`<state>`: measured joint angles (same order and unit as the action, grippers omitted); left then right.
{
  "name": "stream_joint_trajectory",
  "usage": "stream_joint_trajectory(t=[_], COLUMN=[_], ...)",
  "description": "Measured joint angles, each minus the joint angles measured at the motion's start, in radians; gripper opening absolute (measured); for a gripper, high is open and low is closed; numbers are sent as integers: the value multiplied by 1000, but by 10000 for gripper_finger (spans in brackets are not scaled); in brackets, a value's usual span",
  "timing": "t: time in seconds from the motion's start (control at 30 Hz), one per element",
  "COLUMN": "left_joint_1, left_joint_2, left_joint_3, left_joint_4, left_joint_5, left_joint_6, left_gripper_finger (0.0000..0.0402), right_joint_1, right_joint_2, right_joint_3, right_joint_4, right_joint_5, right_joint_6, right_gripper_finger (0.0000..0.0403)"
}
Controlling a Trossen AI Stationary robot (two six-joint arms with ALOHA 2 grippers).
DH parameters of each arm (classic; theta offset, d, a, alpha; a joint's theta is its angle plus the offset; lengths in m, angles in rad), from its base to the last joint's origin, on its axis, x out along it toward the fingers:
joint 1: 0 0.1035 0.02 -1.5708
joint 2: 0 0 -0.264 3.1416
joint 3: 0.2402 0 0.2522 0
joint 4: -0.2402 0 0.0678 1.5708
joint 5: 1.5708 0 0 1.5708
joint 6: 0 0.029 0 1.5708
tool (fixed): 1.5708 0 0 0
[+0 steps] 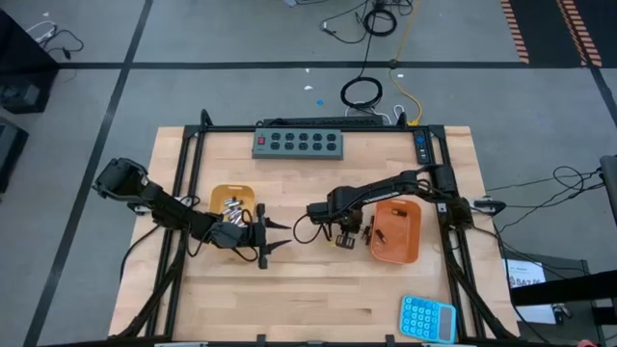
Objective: Sort batteries
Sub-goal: Put the black battery into the orange bin
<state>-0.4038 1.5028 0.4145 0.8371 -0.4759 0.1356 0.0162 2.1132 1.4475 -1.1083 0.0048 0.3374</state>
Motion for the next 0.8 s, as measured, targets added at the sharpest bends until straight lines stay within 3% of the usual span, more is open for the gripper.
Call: stream_joint_trajectory(t=[0.2,0.4,0.6,0.8], left_joint_1=[-1,-3,-3,-3], left_joint_2=[-1,-1,-1,0], left_joint_3=[0,0,0,0], left_joint_4=[2,-6,-5,40], left_joint_5=[-11,-11,-10,-9], left_joint_6=[0,0,0,-3], left_gripper_finger=[173,173,173,173], right_joint_1=[11,90,226,325], right_joint_2=[-83,-280,-454,-622], right_joint_3=[100,84,-107,-344], right_joint_4=[-95,-185,-284,-159], right_joint_5=[139,226,208,169], right_joint_6=[28,222,530,786], right_gripper_finger=[4,3,2,35])
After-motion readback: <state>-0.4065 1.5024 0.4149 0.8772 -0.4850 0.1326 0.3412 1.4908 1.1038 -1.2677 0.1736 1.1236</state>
